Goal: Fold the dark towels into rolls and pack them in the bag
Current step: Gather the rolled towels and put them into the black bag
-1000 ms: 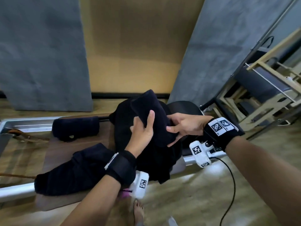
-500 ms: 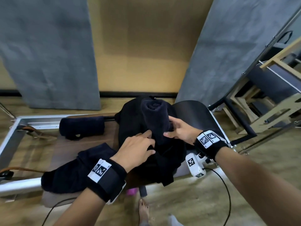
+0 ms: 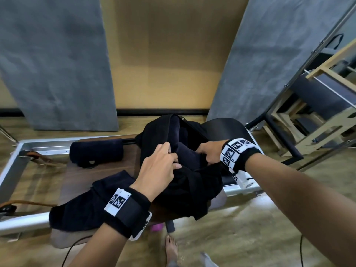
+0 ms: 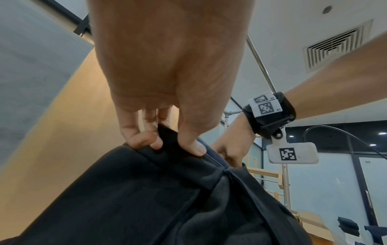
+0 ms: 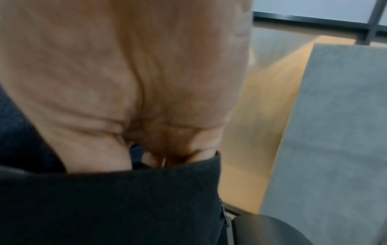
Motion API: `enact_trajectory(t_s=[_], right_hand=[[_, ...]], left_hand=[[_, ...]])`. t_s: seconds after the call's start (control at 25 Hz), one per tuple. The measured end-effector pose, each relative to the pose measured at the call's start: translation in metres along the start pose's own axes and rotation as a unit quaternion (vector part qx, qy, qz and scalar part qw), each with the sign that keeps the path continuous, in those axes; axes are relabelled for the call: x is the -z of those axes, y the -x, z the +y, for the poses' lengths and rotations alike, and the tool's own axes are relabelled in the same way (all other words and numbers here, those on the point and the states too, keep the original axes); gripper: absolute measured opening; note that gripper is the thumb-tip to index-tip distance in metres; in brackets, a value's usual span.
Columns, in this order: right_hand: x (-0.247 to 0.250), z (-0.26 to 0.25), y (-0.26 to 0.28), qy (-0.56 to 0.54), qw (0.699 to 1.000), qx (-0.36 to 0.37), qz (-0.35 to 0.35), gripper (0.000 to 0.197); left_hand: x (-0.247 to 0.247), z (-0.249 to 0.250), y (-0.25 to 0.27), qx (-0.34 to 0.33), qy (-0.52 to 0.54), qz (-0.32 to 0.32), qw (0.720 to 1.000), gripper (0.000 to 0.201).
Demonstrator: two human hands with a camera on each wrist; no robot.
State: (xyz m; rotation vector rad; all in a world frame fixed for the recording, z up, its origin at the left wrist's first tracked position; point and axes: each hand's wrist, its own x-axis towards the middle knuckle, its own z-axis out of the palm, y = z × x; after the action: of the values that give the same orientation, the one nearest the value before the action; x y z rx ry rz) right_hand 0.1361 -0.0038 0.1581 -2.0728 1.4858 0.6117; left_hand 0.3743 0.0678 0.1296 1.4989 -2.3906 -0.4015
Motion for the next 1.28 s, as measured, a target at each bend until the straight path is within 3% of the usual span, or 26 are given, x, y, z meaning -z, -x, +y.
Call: enact_trajectory(t_s=[0.12,0.24,0.44,0.64,0.92,1.04,1.16,1.28], right_hand=[[0.011,-0.018,-0.002,0.092,0.992,-0.052,-0.066,0.047],[0.012,-0.025,-0.006,0.141,0.979,-0.083,-0.120,0.035],[0.004,-0.017,0.003,0.059,0.991,-0.063,-0.099,0.056],[0.012,-0.028,-0.006,-0.032,0.987,-0.029,-0.156,0.049],[-0.007,-0.055,-0.017,0.217,0.966,-0.067,-0.127,0.046],[0.002,-0.057,-0.009,0.192,0.967,-0.091,-0.141,0.051],[0.004,-0.063,-0.001,0.167,0.971,-0.091,-0.146,0.041],[0.047,-0.074,0.009,0.035,0.989,-0.047,-0.137,0.032]], left_hand=[[0.003,0.003,0.002,0.000,0.009,0.006,1.000,0.019],[0.005,0.006,0.006,-0.009,0.013,0.023,1.000,0.022],[-0.001,0.005,0.009,-0.013,-0.012,-0.010,1.000,0.028],[0.004,0.002,0.005,-0.034,-0.009,0.008,0.999,0.017],[0.010,-0.008,0.003,-0.019,0.014,0.048,0.999,0.007],[0.006,-0.008,0.001,-0.017,0.015,0.049,0.999,0.010],[0.000,-0.009,0.000,-0.020,0.010,0.035,0.999,0.017],[-0.006,-0.013,0.000,-0.048,0.037,0.044,0.997,0.027]])
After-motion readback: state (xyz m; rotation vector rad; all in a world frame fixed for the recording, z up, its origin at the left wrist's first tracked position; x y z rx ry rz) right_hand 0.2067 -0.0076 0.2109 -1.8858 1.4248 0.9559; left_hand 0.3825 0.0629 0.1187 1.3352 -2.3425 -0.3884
